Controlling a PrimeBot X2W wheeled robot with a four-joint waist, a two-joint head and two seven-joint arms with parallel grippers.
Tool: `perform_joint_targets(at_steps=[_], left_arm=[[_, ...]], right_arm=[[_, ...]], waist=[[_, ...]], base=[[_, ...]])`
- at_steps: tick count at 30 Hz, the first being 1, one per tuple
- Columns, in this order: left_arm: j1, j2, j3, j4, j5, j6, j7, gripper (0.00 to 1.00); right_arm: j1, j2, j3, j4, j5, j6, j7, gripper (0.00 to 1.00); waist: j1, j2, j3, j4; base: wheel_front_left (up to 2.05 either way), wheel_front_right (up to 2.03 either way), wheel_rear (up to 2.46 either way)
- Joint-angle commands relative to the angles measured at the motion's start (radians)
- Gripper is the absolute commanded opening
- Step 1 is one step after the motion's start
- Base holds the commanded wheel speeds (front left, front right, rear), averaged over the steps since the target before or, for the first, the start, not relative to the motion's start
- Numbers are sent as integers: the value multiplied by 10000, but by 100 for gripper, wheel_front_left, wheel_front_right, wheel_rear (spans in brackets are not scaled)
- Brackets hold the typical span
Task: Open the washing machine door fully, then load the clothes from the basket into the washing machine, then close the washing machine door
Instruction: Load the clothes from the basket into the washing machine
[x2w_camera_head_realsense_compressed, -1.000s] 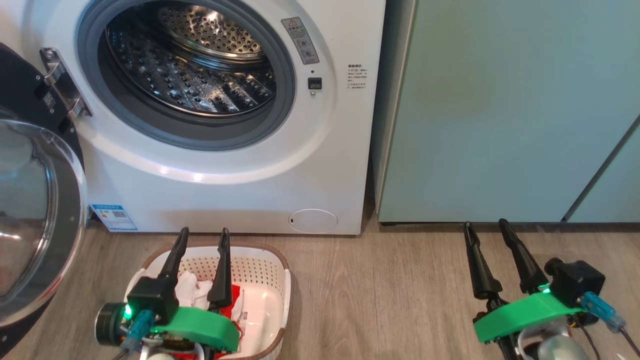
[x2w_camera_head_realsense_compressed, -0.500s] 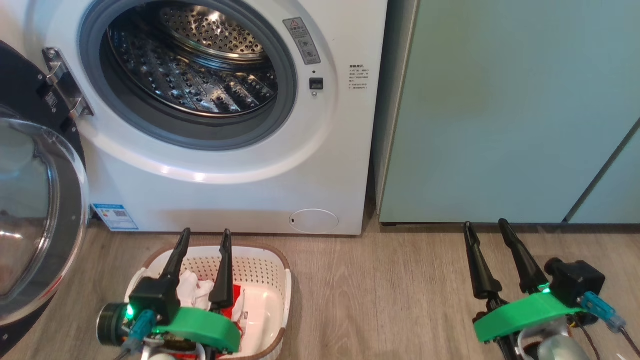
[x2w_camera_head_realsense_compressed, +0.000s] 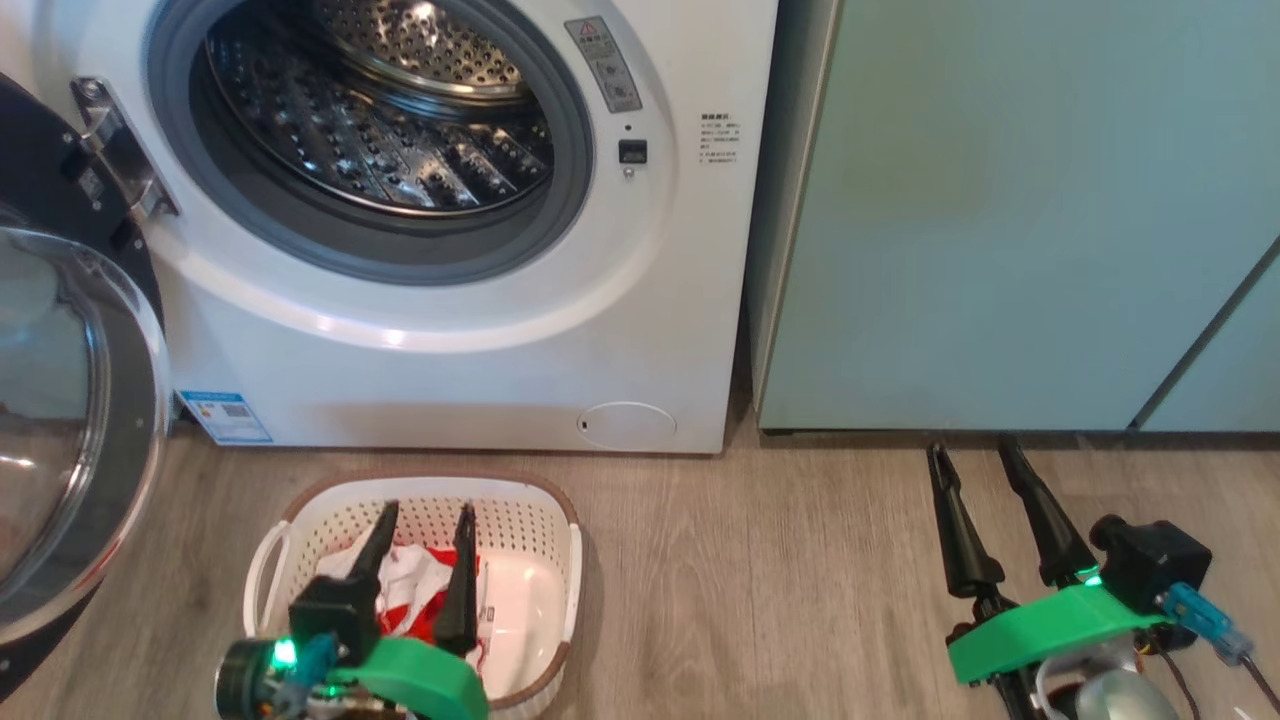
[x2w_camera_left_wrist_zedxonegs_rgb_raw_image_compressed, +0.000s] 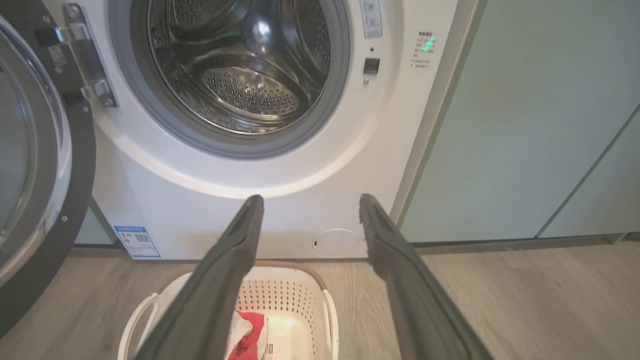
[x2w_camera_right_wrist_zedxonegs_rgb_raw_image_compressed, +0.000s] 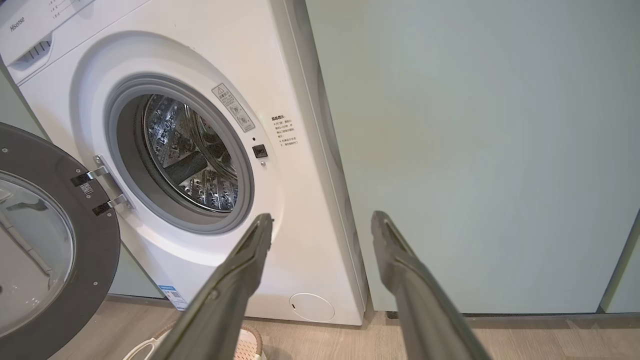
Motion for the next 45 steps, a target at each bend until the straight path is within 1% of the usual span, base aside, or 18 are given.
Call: perform_joint_targets(at_steps=[1, 4, 11, 15, 22, 25, 26, 27, 33, 36, 39, 45], left_arm=[[-289, 74, 277, -130, 31, 122, -51, 100], [-395, 74, 255, 508, 32, 254, -51, 100], [-1493, 74, 192, 1875, 5, 443, -51, 100], [-2388, 135, 435, 3016, 163, 349, -51, 100], [-4272, 880, 852, 5340, 576, 288, -51, 100], [-4988, 1222, 928, 6329, 672, 226, -51, 100], [-4988, 1222, 928, 6329, 672, 226, -51, 100], [-5210, 1344, 947, 6644, 692, 191, -51, 100], [-6519, 2041, 699, 8862, 972, -132, 56, 100], [-7142, 2340, 562, 9658, 1103, -170, 183, 100], [-7681, 2618, 566, 10077, 1118, -27, 144, 100], [-8320, 3100, 492, 10592, 1171, 247, 551, 100]], right_arm=[[-445, -18, 275, -335, 39, 0, -93, 100], [-466, -18, 312, -330, -8, 0, -93, 100], [-978, -18, 344, -570, -309, 0, -93, 100], [-1370, -18, 439, -755, -588, 0, -93, 100], [-1894, -18, 514, -1048, -639, 0, -93, 100], [-2066, -18, 647, -1119, -557, 0, -93, 100], [-2066, -18, 647, -1119, -557, 0, -93, 100], [-2126, -18, 693, -1144, -524, 0, -93, 100], [-2423, -18, 754, -1302, -359, 0, -93, 100], [-2547, -18, 795, -1366, -287, 0, -93, 100], [-2661, -18, 861, -1416, -194, 0, -93, 100], [-2929, -18, 1059, -1488, -3, 0, -93, 100]], waist=[[0, 0, 139, -30], [0, 0, 485, -79], [0, 0, 2343, -181], [0, 0, 3432, -303], [0, 0, 5042, -756], [0, 0, 5587, -978], [0, 0, 5587, -978], [0, 0, 5774, -1067], [0, 0, 6751, -1455], [0, 0, 7182, -1584], [0, 0, 7620, -1695], [0, 0, 8356, -2017]], base=[[0, 0, 0], [0, 0, 0], [0, 0, 0], [0, 0, 0], [0, 0, 0], [0, 0, 0], [0, 0, 0], [0, 0, 0], [0, 0, 0], [0, 0, 0], [0, 0, 0], [0, 0, 0]])
